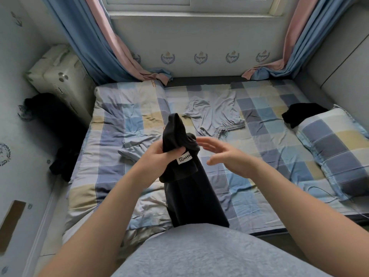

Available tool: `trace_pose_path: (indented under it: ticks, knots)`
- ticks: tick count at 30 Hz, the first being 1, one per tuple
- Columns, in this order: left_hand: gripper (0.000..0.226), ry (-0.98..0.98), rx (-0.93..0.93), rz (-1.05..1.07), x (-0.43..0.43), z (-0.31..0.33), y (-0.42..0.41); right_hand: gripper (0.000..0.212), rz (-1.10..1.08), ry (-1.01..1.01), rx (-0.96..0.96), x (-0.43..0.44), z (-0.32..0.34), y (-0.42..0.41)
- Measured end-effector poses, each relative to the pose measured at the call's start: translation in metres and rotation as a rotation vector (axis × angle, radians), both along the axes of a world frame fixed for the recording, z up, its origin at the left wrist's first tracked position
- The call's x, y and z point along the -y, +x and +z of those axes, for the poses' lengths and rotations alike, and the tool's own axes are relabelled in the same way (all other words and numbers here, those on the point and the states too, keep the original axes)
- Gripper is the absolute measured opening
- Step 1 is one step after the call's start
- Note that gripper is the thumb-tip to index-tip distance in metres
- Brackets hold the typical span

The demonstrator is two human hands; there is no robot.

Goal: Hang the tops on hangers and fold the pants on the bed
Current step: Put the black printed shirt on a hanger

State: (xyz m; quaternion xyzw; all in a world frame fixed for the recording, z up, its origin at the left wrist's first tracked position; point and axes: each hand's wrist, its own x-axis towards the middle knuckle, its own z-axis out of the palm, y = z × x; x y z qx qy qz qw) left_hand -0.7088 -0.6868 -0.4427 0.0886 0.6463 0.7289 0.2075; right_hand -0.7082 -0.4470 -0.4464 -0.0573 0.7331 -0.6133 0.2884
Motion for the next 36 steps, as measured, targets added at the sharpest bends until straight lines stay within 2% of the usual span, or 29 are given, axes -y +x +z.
trace_pose_path:
  ticks: [4, 7, 10, 15, 21, 24, 26, 29, 32, 35, 36]
  knots:
    - [0.024, 0.018, 0.013, -0.072, 0.008, 0.016, -0.002, 0.075, 0.096, 0.081, 0.011, 0.02, -0.009, 0.002]
    - [0.034, 0.006, 0.01, -0.092, 0.014, 0.02, -0.001, 0.064, 0.123, 0.131, -0.057, 0.029, -0.004, 0.0]
    - [0.029, 0.017, 0.017, -0.089, 0.022, 0.02, 0.001, 0.049, 0.205, 0.24, -0.154, 0.032, 0.001, -0.004]
    - [0.031, -0.015, 0.017, -0.109, 0.026, 0.019, 0.002, 0.067, 0.2, 0.24, -0.179, 0.035, 0.002, -0.006]
    - [0.023, -0.027, 0.008, -0.108, 0.029, 0.017, -0.001, 0.041, 0.257, 0.254, -0.141, 0.041, 0.0, -0.003]
    - [0.026, -0.053, -0.013, -0.049, 0.034, 0.016, -0.007, 0.019, 0.231, 0.274, -0.136, 0.035, 0.001, 0.001]
    - [0.03, -0.072, 0.004, -0.007, 0.037, 0.014, -0.012, 0.03, 0.201, 0.318, -0.129, 0.032, 0.0, 0.003]
    - [0.022, -0.119, 0.006, 0.058, 0.038, 0.008, -0.019, 0.043, 0.17, 0.333, -0.127, 0.027, 0.0, 0.005]
    - [0.014, -0.164, -0.012, 0.157, 0.035, 0.001, -0.023, 0.026, 0.084, 0.332, -0.159, 0.023, 0.002, 0.008]
    - [0.014, -0.196, -0.029, 0.255, 0.027, -0.005, -0.025, 0.005, -0.047, 0.235, -0.205, 0.022, 0.007, 0.008]
    - [0.009, -0.219, -0.029, 0.302, 0.025, -0.007, -0.026, 0.009, -0.095, 0.209, -0.211, 0.023, 0.009, 0.008]
